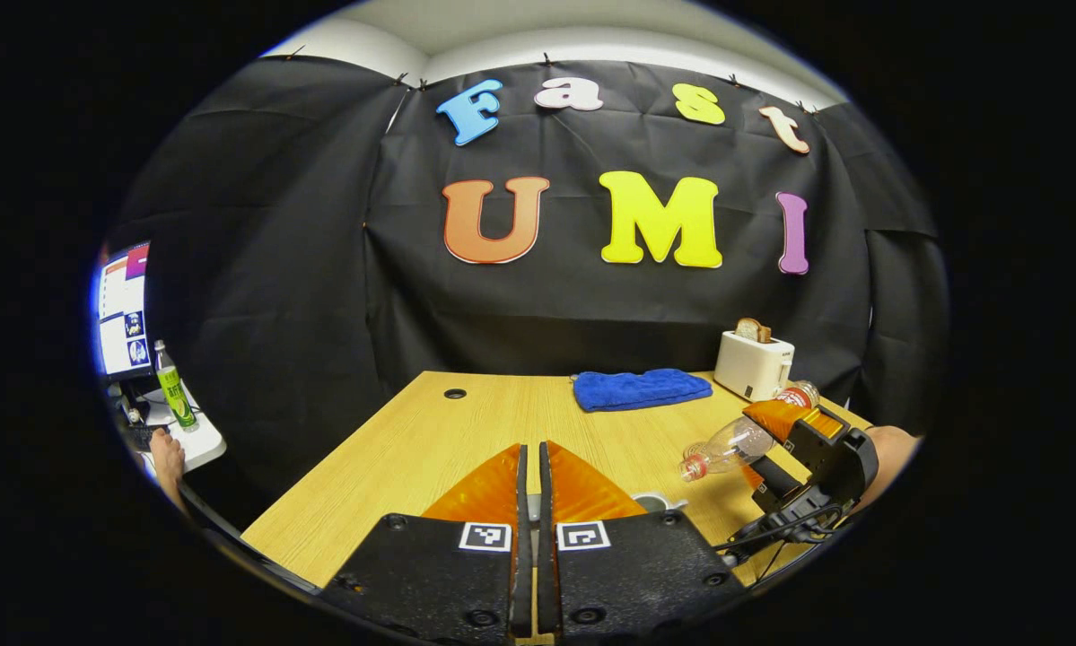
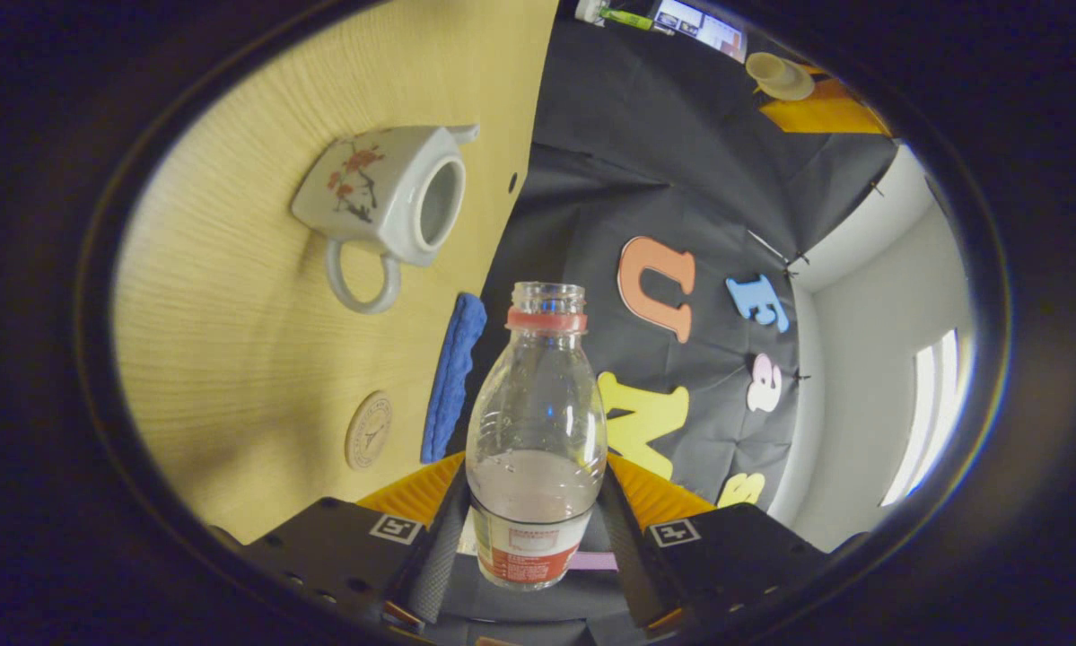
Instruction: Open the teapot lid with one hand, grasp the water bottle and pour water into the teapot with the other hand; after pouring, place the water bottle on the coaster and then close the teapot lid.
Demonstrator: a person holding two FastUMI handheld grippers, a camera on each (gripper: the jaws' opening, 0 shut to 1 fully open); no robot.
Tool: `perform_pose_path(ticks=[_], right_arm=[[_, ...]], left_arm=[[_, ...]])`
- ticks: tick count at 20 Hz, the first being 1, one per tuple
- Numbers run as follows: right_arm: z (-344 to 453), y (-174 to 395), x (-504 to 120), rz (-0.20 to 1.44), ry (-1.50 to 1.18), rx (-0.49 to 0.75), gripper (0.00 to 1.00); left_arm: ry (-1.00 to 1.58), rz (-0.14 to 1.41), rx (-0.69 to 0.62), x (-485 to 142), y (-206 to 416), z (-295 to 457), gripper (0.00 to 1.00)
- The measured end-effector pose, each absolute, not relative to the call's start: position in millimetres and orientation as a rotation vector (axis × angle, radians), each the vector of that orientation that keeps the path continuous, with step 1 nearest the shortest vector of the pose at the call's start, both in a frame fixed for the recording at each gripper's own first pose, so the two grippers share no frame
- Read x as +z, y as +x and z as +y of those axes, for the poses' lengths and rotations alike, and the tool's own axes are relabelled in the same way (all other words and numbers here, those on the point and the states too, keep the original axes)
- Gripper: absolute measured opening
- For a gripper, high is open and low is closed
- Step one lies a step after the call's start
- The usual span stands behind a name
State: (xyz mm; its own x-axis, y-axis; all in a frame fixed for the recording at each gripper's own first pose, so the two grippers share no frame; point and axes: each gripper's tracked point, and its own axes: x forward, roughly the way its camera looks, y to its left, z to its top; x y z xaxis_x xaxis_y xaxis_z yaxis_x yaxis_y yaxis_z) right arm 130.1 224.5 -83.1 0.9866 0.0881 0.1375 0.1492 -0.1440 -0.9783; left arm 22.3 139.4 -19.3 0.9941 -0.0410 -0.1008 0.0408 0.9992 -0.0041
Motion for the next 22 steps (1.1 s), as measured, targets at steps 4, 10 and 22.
perform_pose_path(ticks=[4, 10, 22], right_arm=[[235, 131, -78, -0.215, -1.77, -0.059, 0.76], [243, 124, -75, -0.263, -1.835, -0.07, 0.76], [252, 119, -53, -0.355, -1.998, -0.111, 0.78]], left_arm=[[0.013, 0.103, -0.046, -21, 23, 138, 0.05], [0.013, 0.107, -0.051, -21, 22, 136, 0.05], [0.019, 0.115, -0.066, -23, 22, 132, 0.05]])
